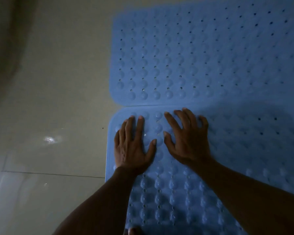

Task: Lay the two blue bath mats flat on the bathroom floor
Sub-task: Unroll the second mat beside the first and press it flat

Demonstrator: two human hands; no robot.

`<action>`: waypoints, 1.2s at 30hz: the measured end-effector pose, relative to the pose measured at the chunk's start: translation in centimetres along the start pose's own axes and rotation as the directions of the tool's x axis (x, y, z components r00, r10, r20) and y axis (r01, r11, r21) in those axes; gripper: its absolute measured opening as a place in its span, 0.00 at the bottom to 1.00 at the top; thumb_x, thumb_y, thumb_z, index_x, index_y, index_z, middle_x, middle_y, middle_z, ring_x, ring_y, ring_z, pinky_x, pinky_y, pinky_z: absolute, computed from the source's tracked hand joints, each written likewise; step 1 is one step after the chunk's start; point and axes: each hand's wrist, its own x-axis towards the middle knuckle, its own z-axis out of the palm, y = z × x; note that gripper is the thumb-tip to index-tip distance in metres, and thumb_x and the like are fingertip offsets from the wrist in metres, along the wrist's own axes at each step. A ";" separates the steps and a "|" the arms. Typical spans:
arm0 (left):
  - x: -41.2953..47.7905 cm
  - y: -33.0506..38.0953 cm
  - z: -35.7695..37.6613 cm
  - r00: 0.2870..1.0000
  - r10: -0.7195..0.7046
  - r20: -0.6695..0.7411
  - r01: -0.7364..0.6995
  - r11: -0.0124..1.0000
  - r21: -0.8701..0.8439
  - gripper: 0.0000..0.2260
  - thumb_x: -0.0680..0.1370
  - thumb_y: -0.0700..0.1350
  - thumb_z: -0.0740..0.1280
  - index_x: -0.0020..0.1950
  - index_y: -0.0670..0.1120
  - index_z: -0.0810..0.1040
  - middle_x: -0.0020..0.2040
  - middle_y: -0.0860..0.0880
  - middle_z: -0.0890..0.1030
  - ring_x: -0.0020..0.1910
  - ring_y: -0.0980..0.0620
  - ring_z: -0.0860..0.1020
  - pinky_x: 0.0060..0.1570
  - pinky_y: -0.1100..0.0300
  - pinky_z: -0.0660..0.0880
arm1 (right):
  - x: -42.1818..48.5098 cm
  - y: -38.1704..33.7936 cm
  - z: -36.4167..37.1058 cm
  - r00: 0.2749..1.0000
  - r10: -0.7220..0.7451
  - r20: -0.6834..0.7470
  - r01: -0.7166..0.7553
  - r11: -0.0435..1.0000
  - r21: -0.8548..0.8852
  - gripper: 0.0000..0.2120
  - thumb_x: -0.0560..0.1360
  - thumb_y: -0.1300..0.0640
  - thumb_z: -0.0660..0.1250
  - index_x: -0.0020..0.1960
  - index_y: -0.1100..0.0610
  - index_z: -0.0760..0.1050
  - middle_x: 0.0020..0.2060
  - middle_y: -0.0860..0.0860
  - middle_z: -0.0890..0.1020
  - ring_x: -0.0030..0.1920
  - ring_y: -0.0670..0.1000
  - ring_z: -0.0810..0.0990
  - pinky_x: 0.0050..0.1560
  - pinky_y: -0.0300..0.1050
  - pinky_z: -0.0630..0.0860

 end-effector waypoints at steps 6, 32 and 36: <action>1.0 -0.1 -0.3 0.997 -0.014 0.075 0.008 0.997 0.079 0.38 0.76 0.70 0.55 0.83 0.56 0.52 0.81 0.45 0.58 0.76 0.41 0.60 0.66 0.44 0.65 | 0.4 0.1 0.5 0.998 0.027 -0.049 -0.026 0.999 0.019 0.25 0.75 0.45 0.65 0.69 0.56 0.76 0.69 0.54 0.77 0.73 0.59 0.71 0.69 0.66 0.62; 1.5 0.6 0.3 0.998 -0.013 0.067 0.007 0.996 0.086 0.37 0.77 0.67 0.58 0.82 0.53 0.55 0.80 0.41 0.59 0.78 0.39 0.54 0.71 0.38 0.59 | 0.8 0.3 0.3 0.996 0.078 -0.033 -0.075 0.993 0.094 0.26 0.74 0.42 0.64 0.68 0.52 0.75 0.68 0.52 0.75 0.74 0.55 0.69 0.70 0.62 0.61; 1.4 0.6 0.6 1.000 -0.005 0.029 0.002 0.994 0.107 0.36 0.78 0.67 0.55 0.82 0.53 0.56 0.79 0.41 0.60 0.78 0.39 0.56 0.71 0.38 0.60 | 0.5 0.4 0.4 0.996 0.058 -0.072 -0.051 0.994 0.093 0.25 0.75 0.42 0.62 0.68 0.52 0.75 0.68 0.51 0.76 0.73 0.54 0.69 0.71 0.61 0.60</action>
